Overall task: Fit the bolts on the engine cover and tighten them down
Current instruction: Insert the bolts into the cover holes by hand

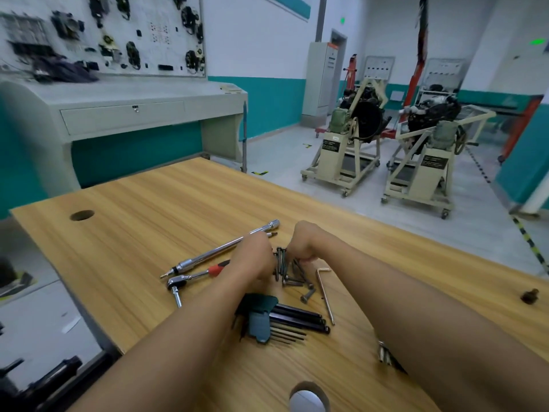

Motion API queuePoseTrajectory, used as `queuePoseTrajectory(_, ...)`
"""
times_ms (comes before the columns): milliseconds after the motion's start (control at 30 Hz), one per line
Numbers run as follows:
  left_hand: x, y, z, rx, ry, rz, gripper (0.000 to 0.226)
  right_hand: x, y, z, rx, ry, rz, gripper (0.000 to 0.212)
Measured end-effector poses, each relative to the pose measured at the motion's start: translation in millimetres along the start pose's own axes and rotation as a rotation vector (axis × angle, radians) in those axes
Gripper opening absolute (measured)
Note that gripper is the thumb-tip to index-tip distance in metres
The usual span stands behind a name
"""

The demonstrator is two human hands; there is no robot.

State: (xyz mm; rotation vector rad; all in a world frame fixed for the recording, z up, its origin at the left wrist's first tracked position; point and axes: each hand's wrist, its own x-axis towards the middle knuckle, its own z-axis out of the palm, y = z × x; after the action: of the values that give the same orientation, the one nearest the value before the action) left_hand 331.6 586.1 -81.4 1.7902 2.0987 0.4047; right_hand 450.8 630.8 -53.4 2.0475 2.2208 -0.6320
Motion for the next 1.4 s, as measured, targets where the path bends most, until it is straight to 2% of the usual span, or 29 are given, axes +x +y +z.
queuePoseTrajectory(167,2.4,-11.0,-6.5,-0.236,-0.023,-0.094,0.027,12.3,-13.4,6.0,0.158,0.015,0.017,0.046)
queuePoseTrajectory(300,-2.4,-15.8,-16.9,-0.246,-0.047,-0.112,0.012,16.6,-26.3,10.7,0.046,0.047,-0.004,0.05)
queuePoseTrajectory(400,-5.8,-27.9,-29.6,-0.24,0.06,-0.129,0.015,17.6,-39.8,13.2,-0.075,0.046,-0.045,0.058)
queuePoseTrajectory(467,-7.6,-39.9,-40.0,-0.314,0.108,-0.132,0.004,19.3,-48.9,16.0,-0.109,0.022,-0.05,0.06)
queuePoseTrajectory(500,-8.2,-43.5,-43.0,-0.364,0.112,-0.136,0.007,20.5,-50.1,16.2,-0.112,0.016,-0.047,0.058)
queuePoseTrajectory(600,-11.8,-61.1,-49.0,-0.398,0.117,-0.13,0.036,23.0,-59.2,22.8,-0.179,0.016,-0.063,0.047)
queuePoseTrajectory(733,-20.1,-78.5,-44.8,-0.459,0.133,-0.13,0.028,22.5,-66.5,34.3,-0.225,0.016,-0.084,0.046)
queuePoseTrajectory(867,-28.9,-85.6,-42.6,-0.511,0.144,-0.148,0.023,19.7,-66.9,42.0,-0.231,0.066,-0.126,0.015)
queuePoseTrajectory(933,-32.7,-86.8,-43.3,-0.647,0.136,-0.172,0.023,17.4,-63.8,45.5,-0.185,0.086,-0.139,0.006)
queuePoseTrajectory(1000,-38.8,-84.2,-44.9,-0.88,0.118,-0.19,0.021,16.0,-57.2,44.1,-0.074,0.103,-0.146,0.015)
queuePoseTrajectory(1133,-46.2,-74.0,-46.7,-1.254,0.128,-0.266,0.004,4.3,-54.1,25.5,0.414,0.093,-0.116,0.013)
queuePoseTrajectory(1167,-48.3,-69.9,-47.9,-1.347,0.116,-0.293,0.007,-3.7,-59.2,17.7,0.527,0.095,-0.135,0.012)
queuePoseTrajectory(1233,-51.3,-61.7,-49.5,-1.48,0.038,-0.318,0.029,-22.8,-74.6,4.3,0.662,0.107,-0.229,0.013)
queuePoseTrajectory(1333,-62.6,-47.5,-58.7,-1.806,-0.213,-0.245,0.057,-58.1,-104.4,-2.0,0.599,0.125,-0.393,0.017)
queuePoseTrajectory(1400,-73.5,-41.3,-66.6,-2.011,-0.339,-0.189,0.058,-75.6,-120.3,2.6,0.456,0.15,-0.412,0.022)
